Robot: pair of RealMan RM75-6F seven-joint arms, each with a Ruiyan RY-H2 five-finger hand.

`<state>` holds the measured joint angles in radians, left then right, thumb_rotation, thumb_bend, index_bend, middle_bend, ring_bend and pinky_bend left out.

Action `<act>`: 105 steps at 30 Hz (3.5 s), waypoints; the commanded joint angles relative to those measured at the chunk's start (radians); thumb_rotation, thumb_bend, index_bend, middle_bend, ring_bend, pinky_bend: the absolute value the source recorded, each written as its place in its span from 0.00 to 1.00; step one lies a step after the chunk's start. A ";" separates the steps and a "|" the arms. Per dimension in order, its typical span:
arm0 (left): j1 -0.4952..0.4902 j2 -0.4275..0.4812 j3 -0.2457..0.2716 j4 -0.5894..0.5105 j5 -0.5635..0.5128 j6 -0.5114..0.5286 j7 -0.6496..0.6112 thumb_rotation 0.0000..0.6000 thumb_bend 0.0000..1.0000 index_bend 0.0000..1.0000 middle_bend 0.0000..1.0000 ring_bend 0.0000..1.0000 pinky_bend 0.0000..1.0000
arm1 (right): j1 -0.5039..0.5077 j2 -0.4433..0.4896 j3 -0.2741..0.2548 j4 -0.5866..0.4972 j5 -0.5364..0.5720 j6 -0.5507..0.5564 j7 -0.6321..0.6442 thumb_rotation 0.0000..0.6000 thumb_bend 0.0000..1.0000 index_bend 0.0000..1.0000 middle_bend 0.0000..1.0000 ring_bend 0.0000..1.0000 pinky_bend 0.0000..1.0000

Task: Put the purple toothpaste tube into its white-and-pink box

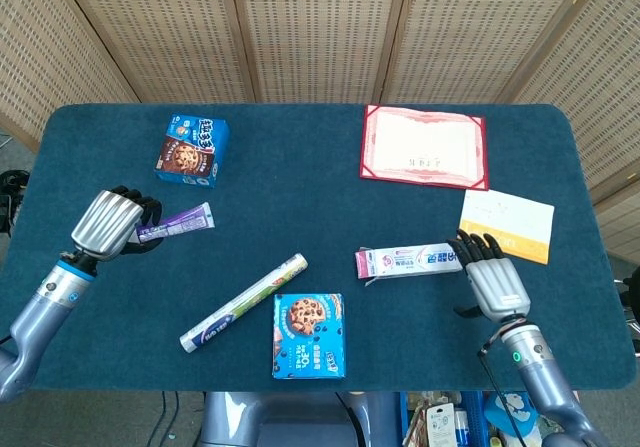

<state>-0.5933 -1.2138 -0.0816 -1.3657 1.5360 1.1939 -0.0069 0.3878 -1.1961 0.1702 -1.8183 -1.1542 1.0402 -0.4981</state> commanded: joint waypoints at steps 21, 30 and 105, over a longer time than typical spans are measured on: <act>-0.005 -0.019 -0.002 0.024 -0.003 -0.018 0.017 1.00 0.35 0.87 0.65 0.54 0.52 | 0.252 -0.158 -0.007 0.155 0.381 -0.112 -0.172 1.00 0.06 0.00 0.00 0.00 0.00; -0.007 -0.033 -0.002 0.047 -0.006 -0.025 0.013 1.00 0.35 0.87 0.65 0.54 0.52 | 0.288 -0.216 -0.019 0.231 0.396 -0.126 -0.142 1.00 0.06 0.00 0.00 0.00 0.00; -0.089 0.103 -0.062 -0.332 -0.030 -0.128 -0.148 1.00 0.35 0.87 0.65 0.54 0.52 | 0.226 -0.258 0.057 0.079 0.069 0.068 0.253 1.00 0.08 0.70 0.58 0.46 0.53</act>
<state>-0.6729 -1.1197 -0.1359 -1.6849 1.5167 1.0783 -0.1642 0.6126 -1.4528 0.2247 -1.7361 -1.0875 1.1070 -0.2432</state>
